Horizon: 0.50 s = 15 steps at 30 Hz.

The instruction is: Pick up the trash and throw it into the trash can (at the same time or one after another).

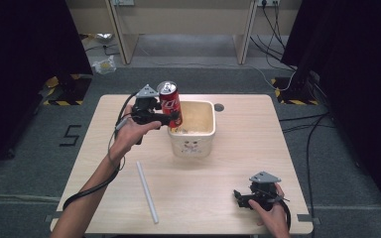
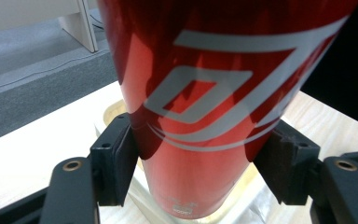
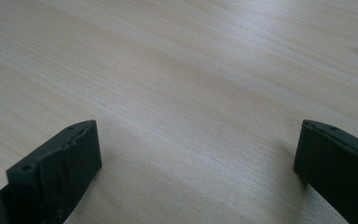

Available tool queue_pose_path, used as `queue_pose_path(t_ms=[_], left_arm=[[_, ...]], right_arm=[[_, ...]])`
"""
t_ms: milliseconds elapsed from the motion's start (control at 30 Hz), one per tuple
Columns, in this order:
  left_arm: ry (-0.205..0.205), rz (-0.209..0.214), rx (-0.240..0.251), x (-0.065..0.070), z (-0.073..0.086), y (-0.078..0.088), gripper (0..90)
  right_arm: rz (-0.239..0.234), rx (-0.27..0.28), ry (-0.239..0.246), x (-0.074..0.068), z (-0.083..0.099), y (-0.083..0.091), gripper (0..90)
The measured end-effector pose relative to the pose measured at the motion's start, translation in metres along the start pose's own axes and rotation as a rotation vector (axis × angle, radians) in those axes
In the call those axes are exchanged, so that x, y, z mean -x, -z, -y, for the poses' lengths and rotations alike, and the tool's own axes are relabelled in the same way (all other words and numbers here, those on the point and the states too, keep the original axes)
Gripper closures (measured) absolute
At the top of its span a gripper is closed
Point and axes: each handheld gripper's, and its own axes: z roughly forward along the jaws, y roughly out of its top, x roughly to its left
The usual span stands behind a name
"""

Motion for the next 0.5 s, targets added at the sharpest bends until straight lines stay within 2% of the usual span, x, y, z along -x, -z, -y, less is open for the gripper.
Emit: queue_pose_path(t_ms=[500], left_arm=[[-0.004, -0.016, -0.015, -0.005, -0.009, -0.034, 33.8]], right_arm=[[-0.005, 0.001, 0.003, -0.001, 0.000, 0.000, 0.8]])
